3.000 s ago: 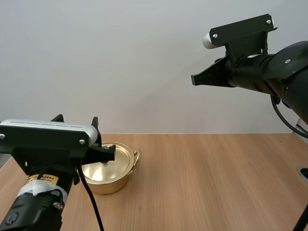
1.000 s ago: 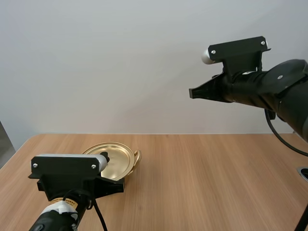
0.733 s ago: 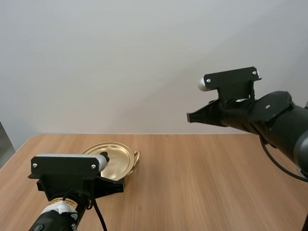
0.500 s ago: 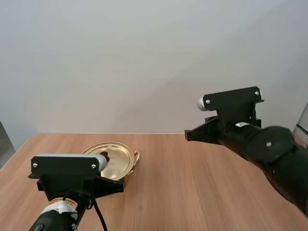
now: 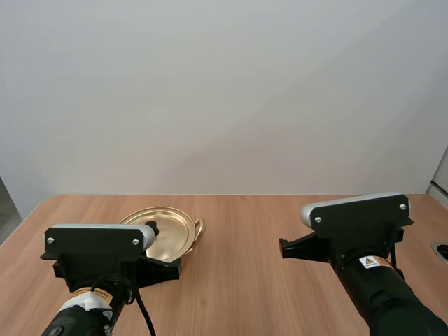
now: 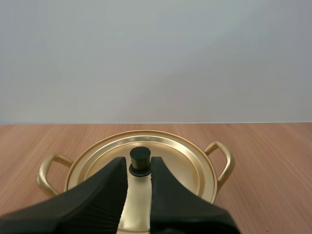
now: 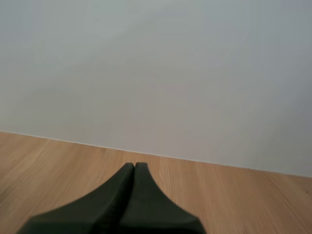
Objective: Open the pot, put the car inside, and close it
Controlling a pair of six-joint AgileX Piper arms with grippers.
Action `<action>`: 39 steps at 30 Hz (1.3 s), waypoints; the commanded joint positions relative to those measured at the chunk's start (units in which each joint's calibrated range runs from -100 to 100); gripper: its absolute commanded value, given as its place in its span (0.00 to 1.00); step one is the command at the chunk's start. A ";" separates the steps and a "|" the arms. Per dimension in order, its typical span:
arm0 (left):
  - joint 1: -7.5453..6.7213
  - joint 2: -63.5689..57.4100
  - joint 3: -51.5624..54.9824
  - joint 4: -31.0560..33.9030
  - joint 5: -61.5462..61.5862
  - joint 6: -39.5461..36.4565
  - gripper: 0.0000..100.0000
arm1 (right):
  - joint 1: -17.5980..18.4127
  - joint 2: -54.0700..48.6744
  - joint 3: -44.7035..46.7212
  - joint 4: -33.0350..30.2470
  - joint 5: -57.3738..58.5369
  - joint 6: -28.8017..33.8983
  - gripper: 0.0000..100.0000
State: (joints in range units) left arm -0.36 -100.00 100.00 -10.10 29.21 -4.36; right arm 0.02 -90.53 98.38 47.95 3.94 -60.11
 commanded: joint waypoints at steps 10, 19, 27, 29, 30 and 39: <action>0.03 0.00 0.00 0.04 0.08 -0.01 0.31 | -1.17 -8.98 1.35 -10.47 14.34 5.64 0.00; 0.03 0.00 0.00 0.04 0.08 -0.01 0.31 | -1.78 -9.47 1.35 -36.62 24.26 39.74 0.00; 0.03 0.00 0.00 0.04 0.08 -0.01 0.31 | -1.86 -9.47 1.62 -41.74 28.76 45.62 0.00; 0.03 0.00 0.00 0.04 0.08 -0.01 0.31 | -1.86 -9.47 1.62 -41.30 28.52 45.62 0.00; 0.03 0.00 0.00 0.04 0.08 -0.01 0.31 | -1.86 -9.47 1.62 -41.30 28.52 45.62 0.00; 0.03 0.00 0.00 0.04 0.08 -0.01 0.31 | -1.86 -9.47 1.62 -41.11 29.03 46.37 0.00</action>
State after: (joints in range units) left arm -0.36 -100.00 100.00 -10.10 29.21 -4.36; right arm -1.79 -100.00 100.00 6.90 32.74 -16.66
